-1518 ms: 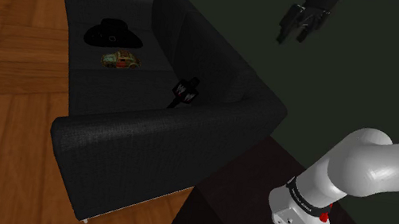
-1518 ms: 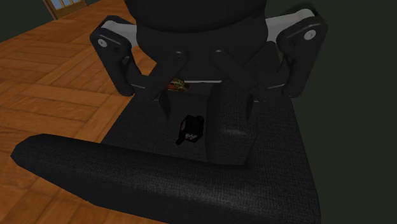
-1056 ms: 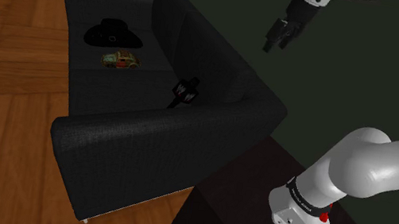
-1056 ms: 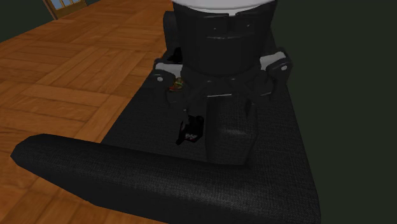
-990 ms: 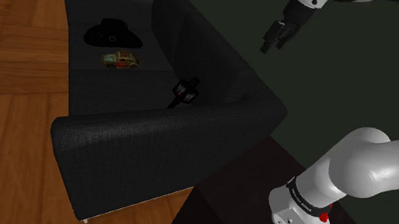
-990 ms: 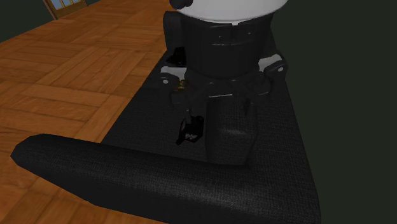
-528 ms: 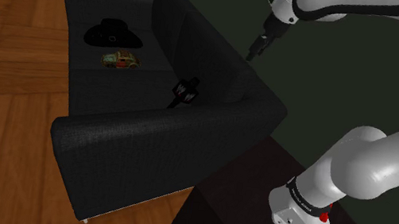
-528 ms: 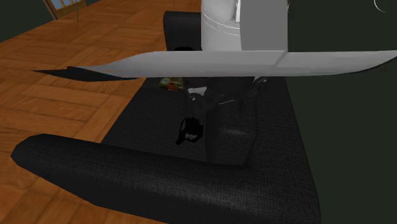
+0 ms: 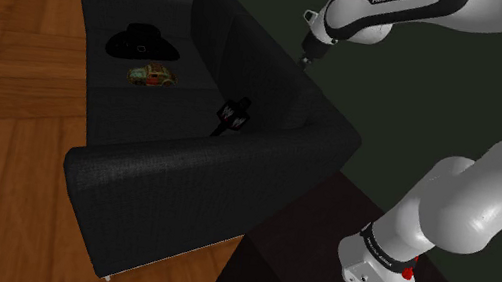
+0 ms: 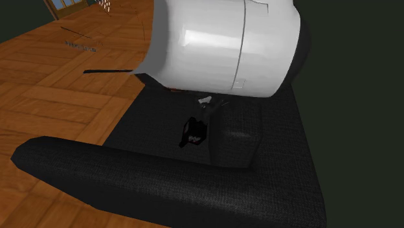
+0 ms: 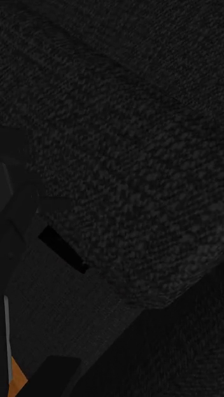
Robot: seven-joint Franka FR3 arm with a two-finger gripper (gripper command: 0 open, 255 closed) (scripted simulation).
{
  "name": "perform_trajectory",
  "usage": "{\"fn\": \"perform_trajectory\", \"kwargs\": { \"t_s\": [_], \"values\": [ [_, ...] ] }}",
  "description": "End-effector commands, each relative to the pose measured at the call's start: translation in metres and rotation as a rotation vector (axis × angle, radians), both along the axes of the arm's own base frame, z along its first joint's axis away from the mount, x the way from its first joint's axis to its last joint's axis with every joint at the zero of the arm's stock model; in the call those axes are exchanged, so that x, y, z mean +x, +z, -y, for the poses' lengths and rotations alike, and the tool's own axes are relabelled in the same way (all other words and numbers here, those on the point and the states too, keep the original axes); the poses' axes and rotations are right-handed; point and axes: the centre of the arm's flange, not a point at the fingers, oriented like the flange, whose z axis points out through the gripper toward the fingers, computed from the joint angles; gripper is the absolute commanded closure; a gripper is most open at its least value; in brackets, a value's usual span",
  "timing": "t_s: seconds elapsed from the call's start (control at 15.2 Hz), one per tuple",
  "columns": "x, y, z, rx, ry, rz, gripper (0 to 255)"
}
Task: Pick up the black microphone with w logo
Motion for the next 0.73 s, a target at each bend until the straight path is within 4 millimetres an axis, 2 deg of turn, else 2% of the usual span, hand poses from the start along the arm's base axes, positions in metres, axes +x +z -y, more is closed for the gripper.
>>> {"fn": "perform_trajectory", "kwargs": {
  "t_s": [0.0, 0.66],
  "values": [
    [0.017, -0.022, 0.001, 0.002, 0.068, 0.006, 0],
    [0.107, -0.115, -0.017, 0.020, 0.390, 0.028, 0]
  ]
}}
